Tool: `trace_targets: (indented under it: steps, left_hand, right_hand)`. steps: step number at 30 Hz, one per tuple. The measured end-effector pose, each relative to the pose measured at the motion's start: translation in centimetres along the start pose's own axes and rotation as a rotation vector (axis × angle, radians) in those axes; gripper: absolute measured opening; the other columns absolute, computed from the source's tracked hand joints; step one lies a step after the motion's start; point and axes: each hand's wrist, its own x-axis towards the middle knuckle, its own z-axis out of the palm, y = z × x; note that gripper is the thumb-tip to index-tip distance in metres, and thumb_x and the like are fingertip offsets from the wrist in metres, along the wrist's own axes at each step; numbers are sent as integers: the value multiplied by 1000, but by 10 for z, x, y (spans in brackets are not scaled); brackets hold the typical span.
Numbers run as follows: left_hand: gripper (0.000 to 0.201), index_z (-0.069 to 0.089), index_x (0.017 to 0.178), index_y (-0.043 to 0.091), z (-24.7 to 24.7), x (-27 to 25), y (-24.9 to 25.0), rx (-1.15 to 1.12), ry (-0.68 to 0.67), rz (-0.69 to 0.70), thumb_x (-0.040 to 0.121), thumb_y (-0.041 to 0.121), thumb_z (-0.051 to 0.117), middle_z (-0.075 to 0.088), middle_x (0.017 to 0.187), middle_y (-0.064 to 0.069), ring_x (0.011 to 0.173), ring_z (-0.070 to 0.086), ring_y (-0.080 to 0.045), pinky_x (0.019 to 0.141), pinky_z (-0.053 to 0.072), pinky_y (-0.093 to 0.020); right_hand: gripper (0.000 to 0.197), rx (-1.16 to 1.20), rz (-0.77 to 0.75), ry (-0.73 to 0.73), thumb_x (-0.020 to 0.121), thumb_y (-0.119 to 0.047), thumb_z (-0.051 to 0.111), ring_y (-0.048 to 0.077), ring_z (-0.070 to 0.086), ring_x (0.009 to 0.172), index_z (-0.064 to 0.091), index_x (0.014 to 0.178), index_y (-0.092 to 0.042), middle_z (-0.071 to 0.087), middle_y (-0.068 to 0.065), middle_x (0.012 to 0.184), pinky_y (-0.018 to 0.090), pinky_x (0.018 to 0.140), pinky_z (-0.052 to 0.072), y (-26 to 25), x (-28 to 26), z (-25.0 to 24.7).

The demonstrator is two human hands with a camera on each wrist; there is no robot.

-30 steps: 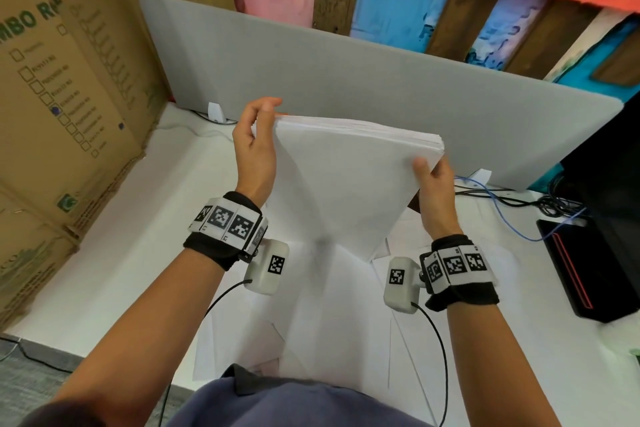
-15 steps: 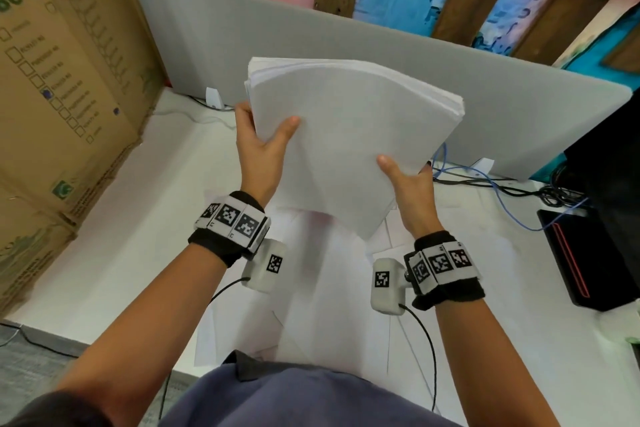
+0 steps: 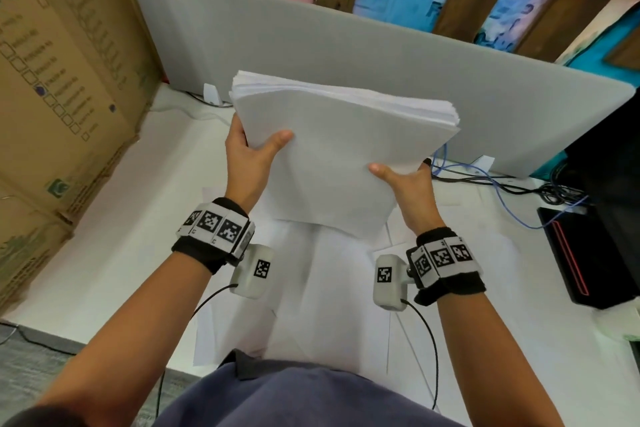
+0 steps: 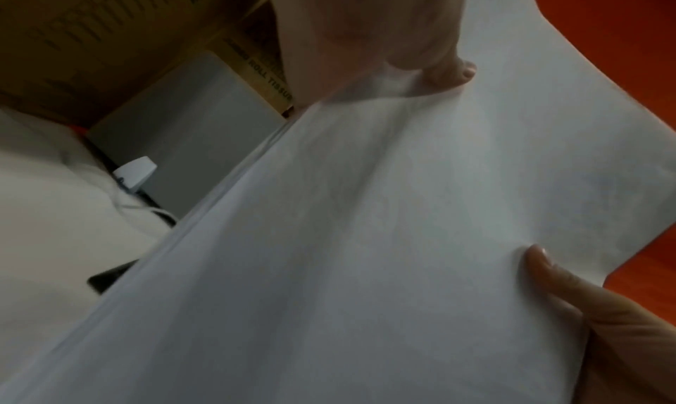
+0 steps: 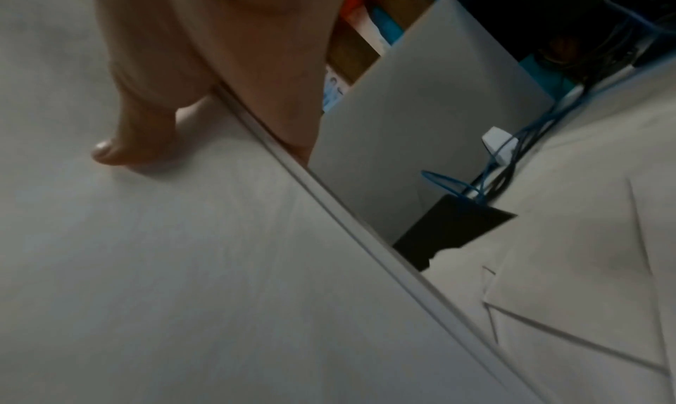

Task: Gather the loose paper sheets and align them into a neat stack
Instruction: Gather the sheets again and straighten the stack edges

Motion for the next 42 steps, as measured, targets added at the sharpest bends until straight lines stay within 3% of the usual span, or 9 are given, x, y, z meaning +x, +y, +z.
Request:
trace_targets:
  steps: [2, 5, 14, 18, 23, 28, 33, 36, 42]
  left_hand:
    - [45, 49, 106, 22, -3, -2, 5, -5, -29, 22, 68, 26, 73, 61, 105, 4, 92, 63, 0, 78, 51, -19]
    - [39, 46, 102, 22, -4, -5, 2, 1, -89, 13, 71, 20, 71, 59, 101, 5, 88, 62, 4, 75, 50, -16]
    - [33, 52, 114, 10, 6, -7, -8, 55, -141, -92, 84, 4, 63, 63, 102, 6, 89, 65, 2, 76, 50, -16]
    - [27, 57, 102, 21, 4, -3, 8, 25, -161, -48, 77, 21, 68, 67, 95, 13, 88, 65, 0, 75, 51, -18]
    - [17, 56, 97, 21, 5, 0, 16, 14, -144, -10, 81, 17, 61, 69, 86, 15, 81, 64, 4, 70, 49, -14]
    - [42, 55, 103, 18, 6, 1, 19, 1, -154, 1, 70, 44, 61, 63, 99, 4, 86, 63, 2, 74, 49, -15]
    - [31, 53, 98, 18, 12, 0, 24, -4, -57, 6, 81, 44, 55, 61, 90, 10, 85, 60, -3, 83, 49, -23]
    - [20, 47, 76, 23, 19, 1, 27, -29, 22, 13, 84, 42, 51, 52, 67, 21, 70, 49, 1, 75, 40, -17]
    - [8, 50, 73, 19, 25, 5, 31, -36, 67, 21, 78, 23, 46, 50, 74, 10, 75, 46, -6, 76, 36, -20]
  right_hand:
    - [32, 4, -22, -25, 76, 3, 69, -5, 65, 73, 59, 87, -25, 65, -9, 88, 12, 69, 51, -2, 1, -5]
    - [35, 17, -17, -17, 76, 4, 68, 3, 67, 84, 60, 96, -24, 67, -4, 96, 17, 74, 52, 4, 1, -14]
    - [35, 18, 40, 40, 76, 6, 69, -7, 64, 72, 55, 87, -25, 63, -10, 88, 9, 69, 49, 18, -7, -9]
    - [35, 28, -3, 35, 76, 5, 69, -3, 64, 77, 55, 90, -25, 63, -8, 91, 14, 74, 50, 9, -4, -14]
    - [38, 6, -61, -14, 75, 9, 66, -1, 66, 81, 60, 95, -22, 69, -12, 87, 14, 72, 51, 4, -1, -15]
    - [36, 6, -71, -15, 77, 9, 64, -3, 66, 79, 60, 94, -22, 72, -19, 78, 13, 70, 50, 2, 0, -15]
    - [15, 168, -91, 111, 81, -15, 69, -5, 65, 71, 59, 90, -22, 69, -15, 74, 12, 64, 49, -12, -7, -3]
    - [34, 217, -107, 181, 65, -51, 62, -8, 61, 70, 56, 85, -24, 62, -13, 81, 16, 69, 49, -22, -11, 3]
    - [20, 251, -152, 230, 64, -42, 59, -6, 56, 61, 57, 74, -25, 59, -16, 67, 15, 64, 44, -31, -14, 6]
